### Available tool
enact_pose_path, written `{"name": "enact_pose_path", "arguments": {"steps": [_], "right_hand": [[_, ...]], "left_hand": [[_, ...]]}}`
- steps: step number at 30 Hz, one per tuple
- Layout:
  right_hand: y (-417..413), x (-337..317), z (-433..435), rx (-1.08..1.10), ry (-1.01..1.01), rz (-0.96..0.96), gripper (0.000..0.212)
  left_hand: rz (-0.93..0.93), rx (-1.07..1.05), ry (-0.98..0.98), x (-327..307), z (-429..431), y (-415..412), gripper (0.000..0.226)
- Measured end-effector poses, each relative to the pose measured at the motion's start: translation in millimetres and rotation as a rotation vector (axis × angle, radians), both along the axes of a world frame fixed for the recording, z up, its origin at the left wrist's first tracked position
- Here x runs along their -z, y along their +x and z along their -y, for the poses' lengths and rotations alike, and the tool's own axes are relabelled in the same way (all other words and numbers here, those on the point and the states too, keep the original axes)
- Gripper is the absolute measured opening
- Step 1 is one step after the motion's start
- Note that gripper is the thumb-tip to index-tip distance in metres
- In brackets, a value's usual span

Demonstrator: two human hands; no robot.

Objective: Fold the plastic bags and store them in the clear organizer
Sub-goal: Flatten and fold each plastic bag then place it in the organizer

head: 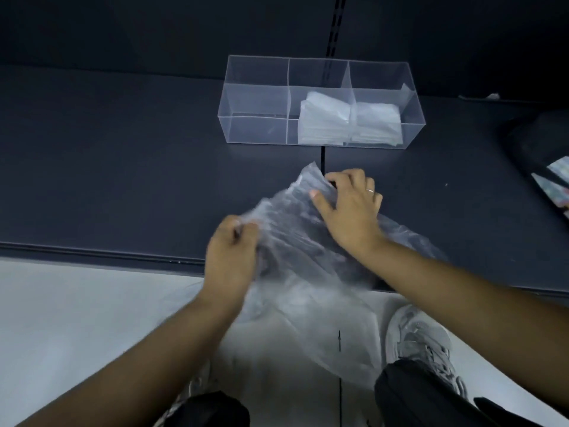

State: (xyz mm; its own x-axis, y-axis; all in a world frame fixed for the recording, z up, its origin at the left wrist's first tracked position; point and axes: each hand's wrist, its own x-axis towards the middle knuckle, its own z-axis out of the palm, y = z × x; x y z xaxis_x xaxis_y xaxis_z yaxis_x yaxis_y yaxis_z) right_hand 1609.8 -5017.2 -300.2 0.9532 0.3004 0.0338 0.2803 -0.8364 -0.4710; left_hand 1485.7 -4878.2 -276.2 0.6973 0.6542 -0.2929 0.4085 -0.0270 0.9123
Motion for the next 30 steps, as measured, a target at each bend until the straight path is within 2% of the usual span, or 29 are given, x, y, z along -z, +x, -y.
{"name": "enact_pose_path", "arguments": {"steps": [1, 3, 5, 7, 9, 10, 13, 16, 18, 19, 21, 23, 25, 27, 30], "right_hand": [[6, -3, 3, 0.001, 0.079, -0.064, 0.037], [19, -12, 7, 0.016, 0.298, -0.239, 0.03], [29, -23, 7, 0.026, 0.504, -0.469, 0.042], [36, -34, 4, -0.03, 0.673, -0.728, 0.065], [41, -42, 2, -0.082, 0.796, -0.933, 0.082], [43, -45, 2, -0.104, 0.825, -0.998, 0.082], [45, -52, 4, -0.224, 0.818, -1.146, 0.064], [42, -54, 6, -0.313, 0.946, -1.361, 0.065], [38, -57, 6, -0.334, 1.038, -1.47, 0.078], [37, -57, 6, -0.32, 1.074, -1.482, 0.077], [39, -59, 7, -0.232, 1.104, -1.387, 0.055], [43, -64, 12, -0.14, 1.054, -1.198, 0.035], [48, -67, 17, -0.12, 1.007, -1.07, 0.031], [49, -70, 19, -0.141, 0.955, -0.991, 0.029], [48, -73, 16, -0.151, 0.913, -0.906, 0.02]], "left_hand": [[-0.032, -0.079, -0.17, -4, -9, 2, 0.017], [-0.066, -0.085, -0.434, -11, -24, 3, 0.02], [0.039, 0.02, -0.705, -15, -35, 3, 0.032], [0.133, 0.127, -0.909, -24, -41, 1, 0.043], [0.198, 0.202, -1.021, -33, -43, 2, 0.047], [0.225, 0.228, -1.048, -35, -44, 3, 0.048], [0.269, 0.306, -1.118, -42, -45, 5, 0.047], [0.304, 0.387, -1.165, -45, -45, 6, 0.039], [0.297, 0.418, -1.165, -46, -44, 6, 0.037], [0.292, 0.421, -1.155, -45, -43, 6, 0.039], [0.308, 0.406, -1.155, -42, -48, 7, 0.046], [0.361, 0.414, -1.155, -43, -53, 8, 0.056], [0.357, 0.388, -0.97, -43, -58, 11, 0.075], [0.271, 0.313, -0.675, -44, -58, 18, 0.075], [0.189, 0.217, -0.392, -40, -57, 30, 0.035]]}}
